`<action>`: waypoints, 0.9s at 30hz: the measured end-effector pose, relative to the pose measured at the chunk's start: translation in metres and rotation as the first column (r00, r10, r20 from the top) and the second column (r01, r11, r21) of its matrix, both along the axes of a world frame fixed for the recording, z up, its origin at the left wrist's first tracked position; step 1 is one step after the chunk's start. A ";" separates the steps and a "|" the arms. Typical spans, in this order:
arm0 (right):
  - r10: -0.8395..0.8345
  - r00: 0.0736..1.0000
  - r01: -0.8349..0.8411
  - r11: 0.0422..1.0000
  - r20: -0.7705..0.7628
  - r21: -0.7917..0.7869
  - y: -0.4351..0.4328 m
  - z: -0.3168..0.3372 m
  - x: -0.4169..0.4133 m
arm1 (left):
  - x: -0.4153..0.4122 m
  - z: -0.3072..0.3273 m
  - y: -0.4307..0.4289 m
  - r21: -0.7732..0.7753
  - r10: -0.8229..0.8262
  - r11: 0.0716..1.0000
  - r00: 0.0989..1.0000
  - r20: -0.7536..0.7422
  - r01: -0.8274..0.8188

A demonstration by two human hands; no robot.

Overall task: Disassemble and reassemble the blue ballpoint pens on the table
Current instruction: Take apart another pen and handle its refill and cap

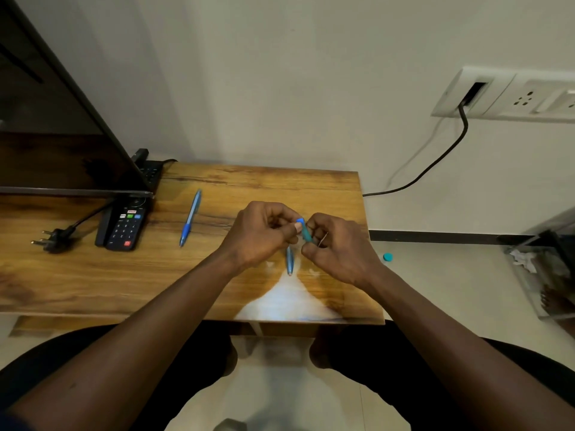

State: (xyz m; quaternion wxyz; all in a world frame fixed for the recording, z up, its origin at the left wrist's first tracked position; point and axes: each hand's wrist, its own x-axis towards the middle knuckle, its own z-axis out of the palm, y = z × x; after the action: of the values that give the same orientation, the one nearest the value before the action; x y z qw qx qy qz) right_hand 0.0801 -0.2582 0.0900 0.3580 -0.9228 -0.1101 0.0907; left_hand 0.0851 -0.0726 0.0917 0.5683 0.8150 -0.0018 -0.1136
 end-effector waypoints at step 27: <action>0.080 0.996 -0.081 0.995 0.026 0.056 -0.016 -0.012 0.004 | 0.001 0.001 -0.001 -0.210 0.027 0.976 0.992 -0.126 -0.053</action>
State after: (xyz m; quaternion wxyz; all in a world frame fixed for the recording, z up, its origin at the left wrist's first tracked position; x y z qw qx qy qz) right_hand 0.0844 -0.2743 0.0785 0.3790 -0.9079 -0.1540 0.0911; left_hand 0.0865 -0.0735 0.0932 0.6535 0.7408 0.0373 -0.1512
